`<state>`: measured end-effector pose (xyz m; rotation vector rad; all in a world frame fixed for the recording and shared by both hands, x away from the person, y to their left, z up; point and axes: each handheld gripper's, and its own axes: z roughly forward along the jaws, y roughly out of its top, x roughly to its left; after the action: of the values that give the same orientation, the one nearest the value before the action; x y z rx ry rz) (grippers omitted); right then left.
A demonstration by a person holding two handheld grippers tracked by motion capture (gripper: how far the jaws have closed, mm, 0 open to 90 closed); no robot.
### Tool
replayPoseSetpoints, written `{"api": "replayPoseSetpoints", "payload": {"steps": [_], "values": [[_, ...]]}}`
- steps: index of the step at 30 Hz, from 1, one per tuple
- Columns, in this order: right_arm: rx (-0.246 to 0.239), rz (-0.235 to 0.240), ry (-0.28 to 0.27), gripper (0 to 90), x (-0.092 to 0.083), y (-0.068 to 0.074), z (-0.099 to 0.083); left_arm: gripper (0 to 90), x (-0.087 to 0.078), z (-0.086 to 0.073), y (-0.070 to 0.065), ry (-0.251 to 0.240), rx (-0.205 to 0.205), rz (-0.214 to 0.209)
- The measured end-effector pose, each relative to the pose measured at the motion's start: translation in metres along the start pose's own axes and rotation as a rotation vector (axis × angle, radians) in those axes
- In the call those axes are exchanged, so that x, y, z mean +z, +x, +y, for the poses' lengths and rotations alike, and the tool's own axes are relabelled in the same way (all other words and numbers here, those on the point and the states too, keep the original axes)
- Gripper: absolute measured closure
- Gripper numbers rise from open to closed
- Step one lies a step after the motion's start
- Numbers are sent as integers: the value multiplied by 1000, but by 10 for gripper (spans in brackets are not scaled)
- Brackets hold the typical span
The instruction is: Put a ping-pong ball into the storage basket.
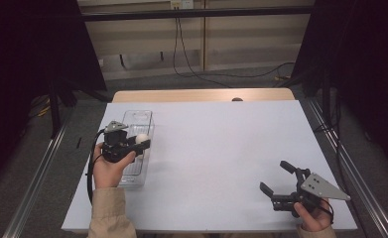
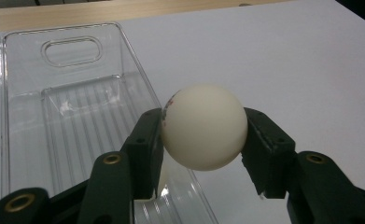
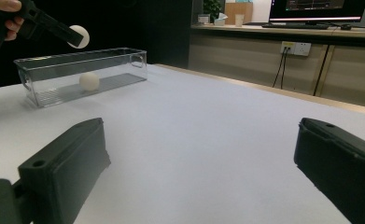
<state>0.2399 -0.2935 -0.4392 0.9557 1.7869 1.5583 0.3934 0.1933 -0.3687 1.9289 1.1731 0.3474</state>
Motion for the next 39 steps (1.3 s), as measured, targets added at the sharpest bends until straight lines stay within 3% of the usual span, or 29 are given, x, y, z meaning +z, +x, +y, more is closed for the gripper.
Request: {"api": "replayPoseSetpoints", "payload": {"steps": [23,36,39], "values": [[-1,5,-1,17,2,0,0,509,-4,-10,15,14,-20,65],[3,5,-2,17,2,1,0,504,-6,-15,19,15,-33,79],[-2,6,4,17,2,0,0,407,-7,-16,20,8,-37,92]]}}
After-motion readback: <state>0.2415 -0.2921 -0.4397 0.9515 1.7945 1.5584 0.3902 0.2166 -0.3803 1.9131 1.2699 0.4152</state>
